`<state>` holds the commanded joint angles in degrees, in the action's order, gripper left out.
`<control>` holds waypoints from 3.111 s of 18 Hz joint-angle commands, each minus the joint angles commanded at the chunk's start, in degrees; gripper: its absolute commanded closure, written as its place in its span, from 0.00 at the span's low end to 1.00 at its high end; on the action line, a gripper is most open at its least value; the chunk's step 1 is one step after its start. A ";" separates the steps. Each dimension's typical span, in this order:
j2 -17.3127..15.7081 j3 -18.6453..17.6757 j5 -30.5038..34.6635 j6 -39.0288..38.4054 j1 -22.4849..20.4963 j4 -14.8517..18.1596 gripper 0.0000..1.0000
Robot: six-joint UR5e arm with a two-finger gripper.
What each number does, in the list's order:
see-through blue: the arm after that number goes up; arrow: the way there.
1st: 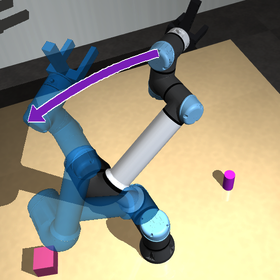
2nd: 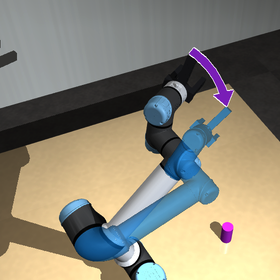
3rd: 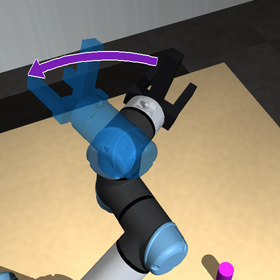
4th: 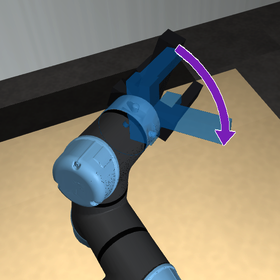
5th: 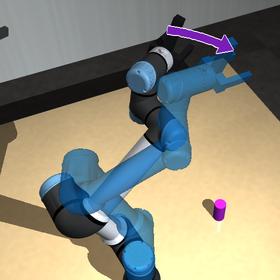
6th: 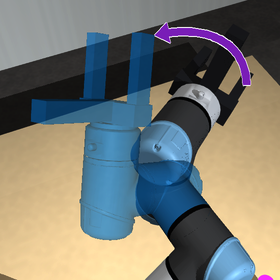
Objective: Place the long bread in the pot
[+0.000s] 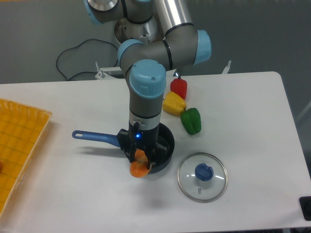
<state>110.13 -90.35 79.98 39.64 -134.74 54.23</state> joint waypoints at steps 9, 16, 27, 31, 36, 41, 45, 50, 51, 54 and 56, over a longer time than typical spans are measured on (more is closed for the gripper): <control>-0.09 0.09 0.09 0.09 0.00 -0.26 0.00; 1.14 0.00 2.18 -0.09 0.09 -0.09 0.00; 1.14 -6.86 13.80 0.00 3.43 4.65 0.00; 1.14 -6.86 13.80 0.00 3.25 4.75 0.00; 1.05 -6.77 13.80 0.00 3.25 4.66 0.22; 0.88 -6.77 14.59 0.09 3.25 4.75 0.70; 0.53 -6.94 14.59 0.00 3.16 5.18 0.92; -1.66 -6.94 14.50 0.26 1.85 8.34 1.00; -2.37 -6.94 14.42 0.79 1.41 9.57 1.00; -5.17 -7.64 14.15 3.24 -0.61 12.56 1.00; -7.28 -8.61 13.98 5.09 -2.19 13.18 1.00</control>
<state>102.84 -98.96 93.96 44.73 -136.93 67.41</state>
